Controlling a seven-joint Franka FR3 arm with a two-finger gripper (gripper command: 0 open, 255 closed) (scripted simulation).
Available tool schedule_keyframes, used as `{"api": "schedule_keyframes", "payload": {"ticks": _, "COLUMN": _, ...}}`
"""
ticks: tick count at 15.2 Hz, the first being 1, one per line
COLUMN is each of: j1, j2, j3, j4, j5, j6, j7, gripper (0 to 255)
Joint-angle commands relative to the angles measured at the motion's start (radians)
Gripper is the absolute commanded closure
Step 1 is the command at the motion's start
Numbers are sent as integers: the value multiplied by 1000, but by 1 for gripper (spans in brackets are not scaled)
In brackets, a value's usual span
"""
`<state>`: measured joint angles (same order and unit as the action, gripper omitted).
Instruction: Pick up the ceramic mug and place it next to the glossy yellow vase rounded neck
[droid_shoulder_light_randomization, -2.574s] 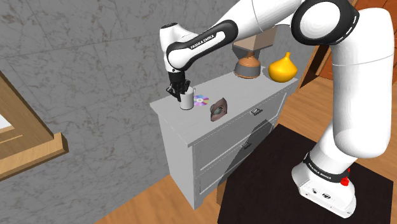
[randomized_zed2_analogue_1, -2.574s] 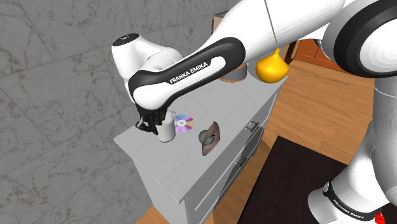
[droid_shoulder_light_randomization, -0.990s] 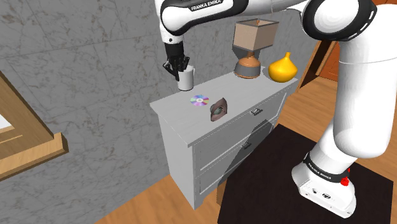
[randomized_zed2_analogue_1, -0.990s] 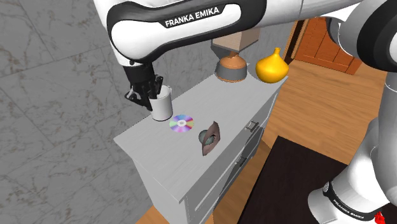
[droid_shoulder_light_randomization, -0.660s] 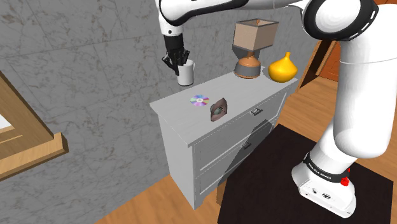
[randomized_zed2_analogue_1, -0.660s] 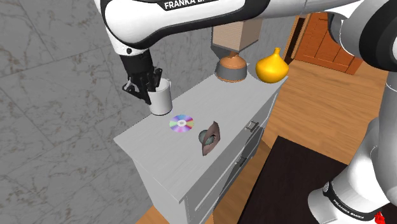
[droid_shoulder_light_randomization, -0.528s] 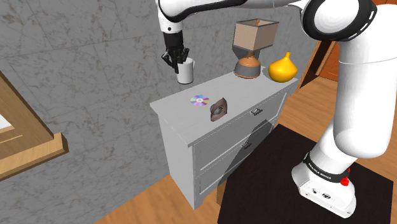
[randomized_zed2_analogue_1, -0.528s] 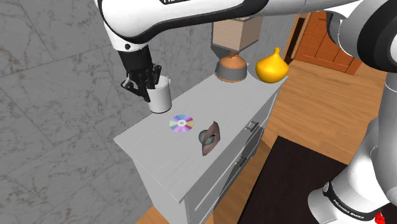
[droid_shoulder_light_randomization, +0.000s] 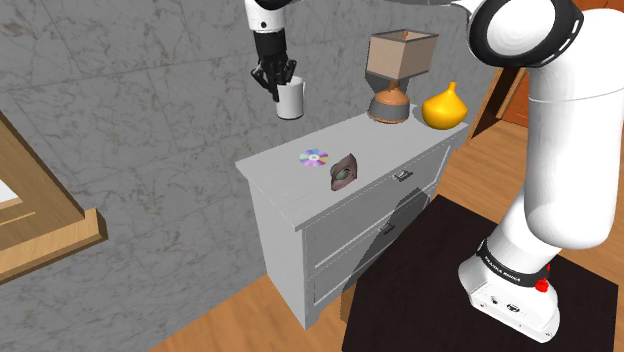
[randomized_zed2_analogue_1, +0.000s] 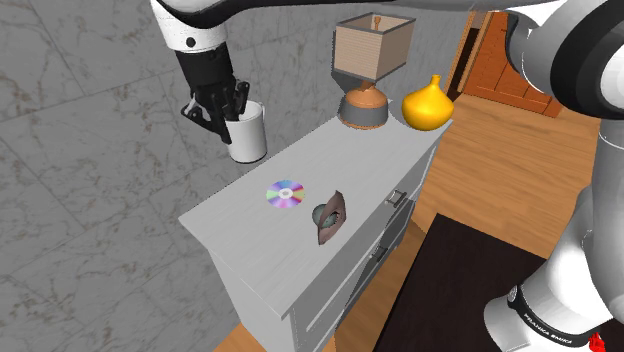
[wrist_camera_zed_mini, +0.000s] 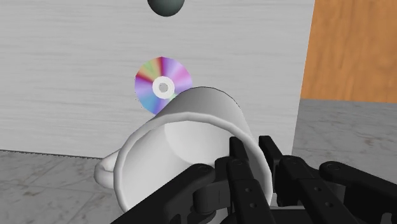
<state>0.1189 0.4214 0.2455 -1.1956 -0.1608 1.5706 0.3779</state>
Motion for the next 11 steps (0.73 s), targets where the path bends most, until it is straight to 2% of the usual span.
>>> {"api": "schedule_keyframes", "payload": {"ticks": 1, "j1": 3, "j2": 3, "j3": 0, "j4": 37, "j5": -1, "j6": -34, "j7": -2, "gripper": 255}}
{"api": "schedule_keyframes", "payload": {"ticks": 11, "j1": 37, "j2": 88, "j3": -3, "j4": 306, "j5": -21, "j6": -217, "j7": -14, "gripper": 255}}
